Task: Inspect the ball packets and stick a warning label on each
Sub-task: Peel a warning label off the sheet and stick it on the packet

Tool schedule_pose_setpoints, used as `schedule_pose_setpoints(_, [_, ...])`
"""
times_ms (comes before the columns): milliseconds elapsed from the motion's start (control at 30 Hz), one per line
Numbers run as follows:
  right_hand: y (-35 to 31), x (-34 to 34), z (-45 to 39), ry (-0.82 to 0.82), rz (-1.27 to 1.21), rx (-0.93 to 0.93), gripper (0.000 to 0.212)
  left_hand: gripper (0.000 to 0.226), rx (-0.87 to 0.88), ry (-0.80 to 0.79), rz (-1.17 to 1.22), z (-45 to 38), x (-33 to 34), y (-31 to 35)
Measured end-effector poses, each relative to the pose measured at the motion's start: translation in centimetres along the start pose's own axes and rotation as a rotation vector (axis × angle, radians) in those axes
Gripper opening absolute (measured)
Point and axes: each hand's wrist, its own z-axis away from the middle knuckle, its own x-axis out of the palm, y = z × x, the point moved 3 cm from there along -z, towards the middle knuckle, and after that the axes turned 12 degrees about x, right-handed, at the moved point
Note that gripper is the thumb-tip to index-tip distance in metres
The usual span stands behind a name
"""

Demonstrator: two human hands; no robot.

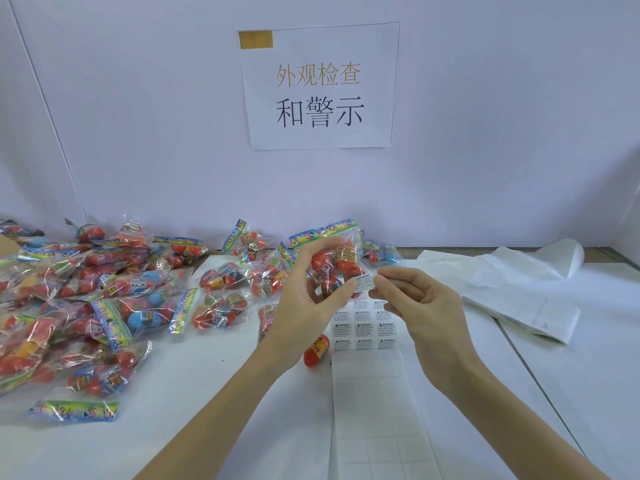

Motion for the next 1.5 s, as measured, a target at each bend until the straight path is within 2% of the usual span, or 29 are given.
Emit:
schedule_pose_setpoints(100, [0.0,0.0,-0.1,-0.006,0.035,-0.021,0.013,0.056,-0.001,0.018,-0.034,0.0,0.0,-0.1])
schedule_pose_setpoints(233, [-0.6,-0.6,-0.1,0.197,0.374,-0.339,0.012,0.054,-0.008,0.044,-0.026,-0.1,-0.2,-0.1])
schedule_pose_setpoints(267, [-0.8,-0.8,-0.2,0.217,0.39,-0.369,0.011,0.053,-0.018,0.045,-0.015,-0.2,-0.3,-0.1])
schedule_pose_setpoints(333, [-0.8,-0.8,-0.6,0.115,0.323,-0.286,0.014,0.053,-0.028,0.042,0.004,-0.1,-0.4,0.0])
schedule_pose_setpoints(400, [-0.5,-0.1,-0.7,-0.041,0.295,-0.152,0.031,0.053,-0.022,0.021,0.014,-0.1,-0.2,0.2])
schedule_pose_setpoints(467, [0.0,0.3,-0.7,-0.115,0.286,-0.078,0.041,0.055,-0.014,-0.03,0.031,0.0,0.0,0.2])
schedule_pose_setpoints(567, [0.4,-0.1,-1.2,-0.145,0.173,0.018,0.045,0.062,-0.025,-0.092,0.043,0.0,0.0,0.3])
schedule_pose_setpoints(700, [0.5,-0.4,-1.4,-0.218,0.032,0.128,0.041,0.069,-0.042,-0.098,0.046,0.0,0.2,0.0])
schedule_pose_setpoints(833, [0.7,0.0,-1.2,-0.297,0.161,0.165,0.042,0.072,-0.041,-0.139,-0.002,0.3,0.2,-0.7])
schedule_pose_setpoints(967, [0.0,-0.7,-1.3,-0.304,0.229,0.242,0.05,0.062,-0.118,-0.24,-0.078,0.2,0.4,-0.7])
schedule_pose_setpoints(1033, [-1.7,-1.6,-1.7,-0.355,0.027,0.267,0.038,0.054,-0.11,-0.179,-0.189,-0.2,-0.2,-0.7])
schedule_pose_setpoints(1100, [-4.1,-2.5,-1.5,-0.629,-0.483,0.256,0.026,0.039,-0.012,-0.046,-0.381,-0.5,-1.5,-0.5])
schedule_pose_setpoints(1133, [-5.0,-3.0,-1.1,-0.824,-0.732,0.257,0.035,0.031,0.04,0.009,-0.515,-0.6,-2.3,-0.7])
schedule_pose_setpoints(1167, [-5.6,-3.5,-0.7,-0.976,-0.869,0.283,0.053,0.027,0.068,0.033,-0.688,-0.7,-3.1,-1.1])
schedule_pose_setpoints(1233, [-5.4,-3.9,-0.5,-1.078,-0.824,0.322,0.084,0.03,0.009,-0.021,-1.099,-0.8,-4.6,-2.4])
schedule_pose_setpoints(1300, [-4.5,-3.5,-0.7,-1.011,-0.627,0.298,0.09,0.043,-0.206,-0.151,-1.366,-0.6,-5.9,-4.0])
schedule_pose_setpoints(1367, [-3.4,-3.1,-1.2,-0.879,-0.473,0.279,0.079,0.051,-0.349,-0.218,-1.379,-0.3,-7.0,-5.0])
schedule_pose_setpoints(1500, [-2.0,-2.4,-1.9,-0.742,-0.38,0.333,0.06,0.058,-0.406,-0.171,-1.274,-0.7,-7.9,-5.5])
